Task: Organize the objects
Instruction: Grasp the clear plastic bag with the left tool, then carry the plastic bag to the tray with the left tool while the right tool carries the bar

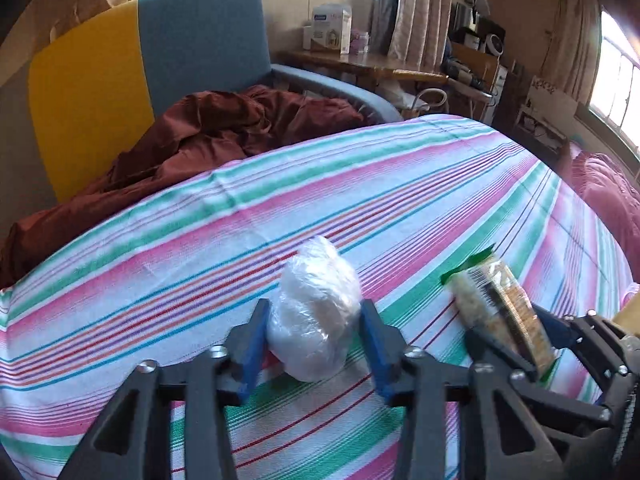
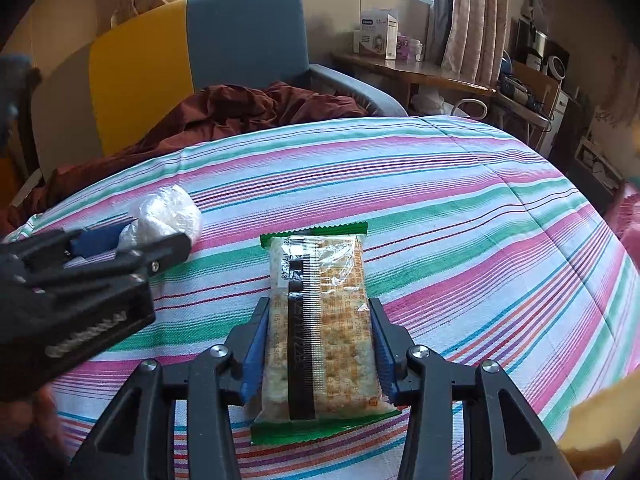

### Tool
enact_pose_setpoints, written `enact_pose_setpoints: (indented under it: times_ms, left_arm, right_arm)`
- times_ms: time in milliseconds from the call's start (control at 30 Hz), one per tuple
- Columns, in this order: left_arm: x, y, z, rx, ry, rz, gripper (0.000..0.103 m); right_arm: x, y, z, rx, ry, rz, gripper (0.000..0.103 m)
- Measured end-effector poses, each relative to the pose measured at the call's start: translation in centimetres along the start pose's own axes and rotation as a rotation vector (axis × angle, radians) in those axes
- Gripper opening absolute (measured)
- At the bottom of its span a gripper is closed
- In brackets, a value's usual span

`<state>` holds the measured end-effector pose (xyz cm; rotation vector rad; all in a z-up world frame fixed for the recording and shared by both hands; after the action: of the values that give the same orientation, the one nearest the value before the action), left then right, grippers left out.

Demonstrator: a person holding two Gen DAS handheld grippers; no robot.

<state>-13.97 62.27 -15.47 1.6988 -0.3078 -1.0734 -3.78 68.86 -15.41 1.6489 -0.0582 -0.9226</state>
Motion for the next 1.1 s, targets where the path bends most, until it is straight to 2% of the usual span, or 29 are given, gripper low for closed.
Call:
enact_pose_setpoints:
  times_ms: [267, 500, 633, 867, 1000, 1100]
  left_arm:
    - [1.0, 2.7, 1.3, -0.028, 0.035, -0.109, 0.039]
    - [4.2, 6.9, 1.9, -0.081, 0.034, -0.2, 0.039]
    - [6.5, 9.1, 2.1, -0.09, 0.041, -0.225, 0.039]
    - [10.8, 12.3, 2.6, -0.09, 0.057, -0.247, 0.039]
    - [13.0, 13.6, 3.4, -0.075, 0.083, -0.241, 0.039]
    - [14.4, 14.3, 4.1, -0.064, 0.111, -0.239, 0.039]
  right_arm:
    - [0.0, 0.0, 0.0, 0.014, 0.003, -0.006, 0.046]
    - [0.0, 0.3, 0.4, 0.058, 0.023, -0.024, 0.046]
    - [-0.1, 0.9, 0.7, 0.098, 0.044, -0.052, 0.046]
    - [-0.4, 4.0, 1.1, 0.152, 0.067, -0.175, 0.046]
    - [0.4, 4.8, 2.5, 0.136, 0.092, -0.165, 0.046]
    - [1.9, 5.9, 4.0, 0.088, 0.107, -0.155, 0.046]
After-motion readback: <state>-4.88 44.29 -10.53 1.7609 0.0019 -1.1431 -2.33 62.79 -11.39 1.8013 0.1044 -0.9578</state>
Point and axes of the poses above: each gripper's, at about its wrist camera, not at the fingertips, and y roughly against the way its jaws point, z to its left, x to its underside, the point moved 8 cm from there along -y, roughly the way its jaws point, and after that the axes turned 10 degrees about z, right-handed, at the moved point
